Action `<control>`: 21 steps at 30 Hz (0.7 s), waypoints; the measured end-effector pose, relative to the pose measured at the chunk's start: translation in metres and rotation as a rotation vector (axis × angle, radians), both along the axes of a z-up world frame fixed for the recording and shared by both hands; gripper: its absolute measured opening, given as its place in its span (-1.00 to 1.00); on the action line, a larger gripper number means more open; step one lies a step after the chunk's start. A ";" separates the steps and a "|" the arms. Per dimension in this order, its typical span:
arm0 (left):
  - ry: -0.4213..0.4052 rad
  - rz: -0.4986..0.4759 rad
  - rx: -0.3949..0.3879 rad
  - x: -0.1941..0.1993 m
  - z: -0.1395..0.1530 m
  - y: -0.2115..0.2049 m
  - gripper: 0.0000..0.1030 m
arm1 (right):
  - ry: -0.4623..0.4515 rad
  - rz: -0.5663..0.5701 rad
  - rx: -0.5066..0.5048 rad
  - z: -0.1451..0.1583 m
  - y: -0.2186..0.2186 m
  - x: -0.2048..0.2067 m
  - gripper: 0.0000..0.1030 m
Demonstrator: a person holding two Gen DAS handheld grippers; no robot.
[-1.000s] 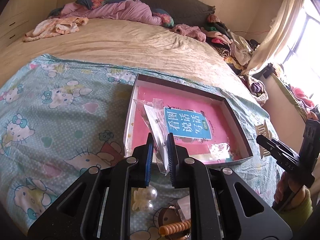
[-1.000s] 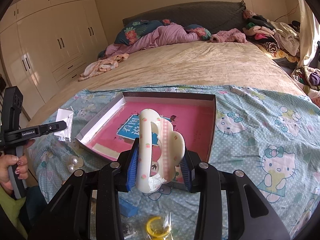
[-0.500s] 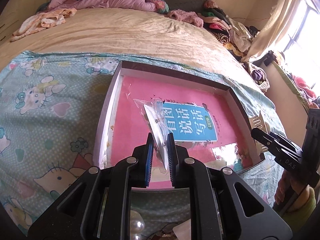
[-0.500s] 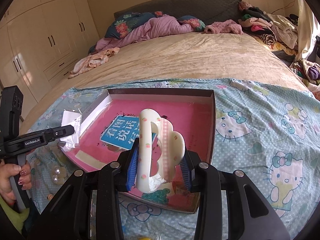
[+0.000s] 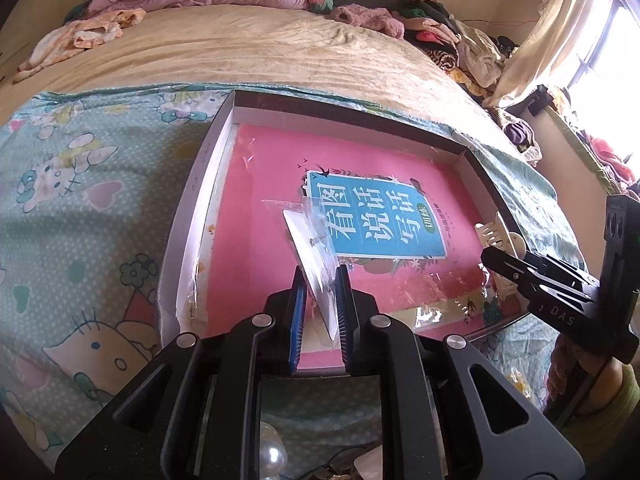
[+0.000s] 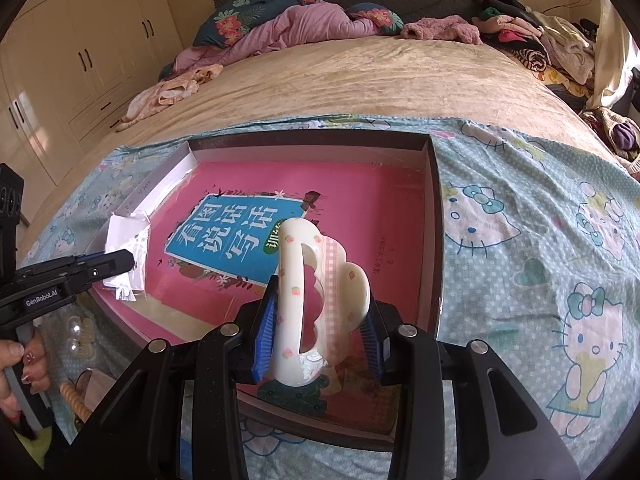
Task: Organize jewelry
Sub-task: 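Carry both items into the grey box and open both tools to release, then lift both tools out of the box back over the jewelry pile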
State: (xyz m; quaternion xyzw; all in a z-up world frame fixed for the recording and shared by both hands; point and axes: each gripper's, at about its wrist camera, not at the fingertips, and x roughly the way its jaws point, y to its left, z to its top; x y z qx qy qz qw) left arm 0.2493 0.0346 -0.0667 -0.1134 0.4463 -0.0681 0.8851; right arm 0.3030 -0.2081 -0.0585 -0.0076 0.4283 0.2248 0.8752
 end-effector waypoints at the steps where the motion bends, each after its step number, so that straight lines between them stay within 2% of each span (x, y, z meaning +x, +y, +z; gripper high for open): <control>1: 0.000 0.002 -0.001 0.000 0.000 0.000 -0.84 | -0.002 0.000 -0.002 0.000 0.000 -0.001 -0.30; 3: 0.000 0.004 -0.009 -0.001 0.001 0.001 -0.84 | 0.003 -0.001 0.008 0.001 -0.001 -0.002 -0.27; 7: 0.001 0.001 -0.009 -0.003 0.002 0.001 -0.84 | -0.031 -0.008 0.030 0.011 -0.006 -0.012 0.14; 13: -0.002 0.006 0.004 -0.009 0.005 0.000 -0.80 | -0.069 -0.026 0.077 0.030 -0.021 -0.030 0.40; 15: -0.001 0.010 0.006 -0.010 0.006 -0.001 -0.66 | -0.077 -0.029 0.086 0.035 -0.026 -0.037 0.45; 17: -0.003 0.011 0.006 -0.013 0.008 -0.001 -0.34 | -0.085 -0.031 0.093 0.041 -0.029 -0.043 0.52; 21: -0.022 0.017 0.006 -0.021 0.016 -0.002 -0.19 | -0.098 -0.033 0.096 0.050 -0.035 -0.053 0.53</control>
